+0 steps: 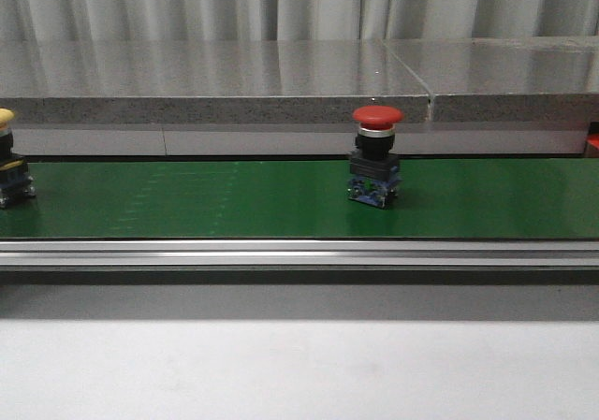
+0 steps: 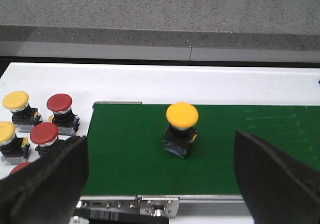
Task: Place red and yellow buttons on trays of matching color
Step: 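Move the right gripper above the red button arriving on the belt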
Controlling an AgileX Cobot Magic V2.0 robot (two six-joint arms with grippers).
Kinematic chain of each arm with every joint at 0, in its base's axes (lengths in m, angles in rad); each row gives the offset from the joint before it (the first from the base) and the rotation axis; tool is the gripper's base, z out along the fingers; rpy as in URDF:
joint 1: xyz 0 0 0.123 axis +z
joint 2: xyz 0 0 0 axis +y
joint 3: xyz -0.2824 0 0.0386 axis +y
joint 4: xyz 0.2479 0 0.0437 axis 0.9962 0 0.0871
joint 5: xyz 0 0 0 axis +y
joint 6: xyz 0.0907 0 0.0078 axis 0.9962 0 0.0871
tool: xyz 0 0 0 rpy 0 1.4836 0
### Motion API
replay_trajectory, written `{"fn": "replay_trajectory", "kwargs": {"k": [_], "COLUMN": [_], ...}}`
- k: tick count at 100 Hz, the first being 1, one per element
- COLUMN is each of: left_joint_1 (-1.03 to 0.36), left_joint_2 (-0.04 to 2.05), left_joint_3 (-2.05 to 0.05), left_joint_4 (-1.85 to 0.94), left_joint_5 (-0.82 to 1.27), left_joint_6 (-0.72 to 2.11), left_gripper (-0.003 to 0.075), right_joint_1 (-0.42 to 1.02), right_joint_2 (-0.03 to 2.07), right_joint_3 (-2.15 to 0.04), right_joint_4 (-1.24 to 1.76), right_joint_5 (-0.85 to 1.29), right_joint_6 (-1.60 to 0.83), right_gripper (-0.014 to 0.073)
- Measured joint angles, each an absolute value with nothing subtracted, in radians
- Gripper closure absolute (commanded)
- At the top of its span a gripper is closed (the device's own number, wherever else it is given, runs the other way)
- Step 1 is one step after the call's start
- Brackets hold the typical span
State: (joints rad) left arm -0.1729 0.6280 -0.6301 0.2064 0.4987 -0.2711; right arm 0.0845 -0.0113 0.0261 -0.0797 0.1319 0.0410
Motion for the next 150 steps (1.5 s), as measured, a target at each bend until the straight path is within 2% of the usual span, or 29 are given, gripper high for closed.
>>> {"fn": "replay_trajectory", "kwargs": {"k": [9, 19, 38, 42, 66, 84, 122, 150], "left_joint_1": [-0.173, -0.173, -0.175, -0.175, -0.175, -0.175, -0.175, -0.175], "left_joint_2": [0.539, 0.444, 0.329, 0.315, 0.305, 0.305, 0.305, 0.305], "left_joint_3": [-0.557, -0.486, -0.419, -0.418, -0.417, -0.415, -0.415, -0.415], "left_joint_4": [0.206, 0.206, 0.206, 0.206, 0.206, 0.206, 0.206, 0.206], "left_joint_5": [0.503, 0.522, 0.535, 0.535, 0.535, 0.535, 0.535, 0.535], "left_joint_6": [-0.271, -0.271, -0.271, -0.271, -0.271, -0.271, -0.271, -0.271], "left_gripper": [0.0234, 0.0352, 0.0690, 0.0742, 0.0739, 0.0739, 0.0739, 0.0739], "right_joint_1": [0.084, 0.084, 0.084, 0.084, 0.084, 0.084, 0.084, 0.084], "right_joint_2": [-0.011, -0.011, -0.011, -0.011, -0.011, 0.061, 0.553, 0.808], "right_joint_3": [0.026, 0.026, 0.026, 0.026, 0.001, -0.138, -0.605, -0.752], "right_joint_4": [-0.080, -0.080, -0.080, -0.080, -0.061, 0.013, 0.043, 0.043], "right_joint_5": [0.132, 0.130, 0.117, 0.115, 0.089, 0.178, 0.611, 0.646], "right_joint_6": [0.041, 0.041, 0.041, 0.041, 0.041, 0.041, 0.041, 0.041], "right_gripper": [0.0662, 0.0662, 0.0662, 0.0662, 0.0662, 0.0662, 0.0662, 0.0659]}}
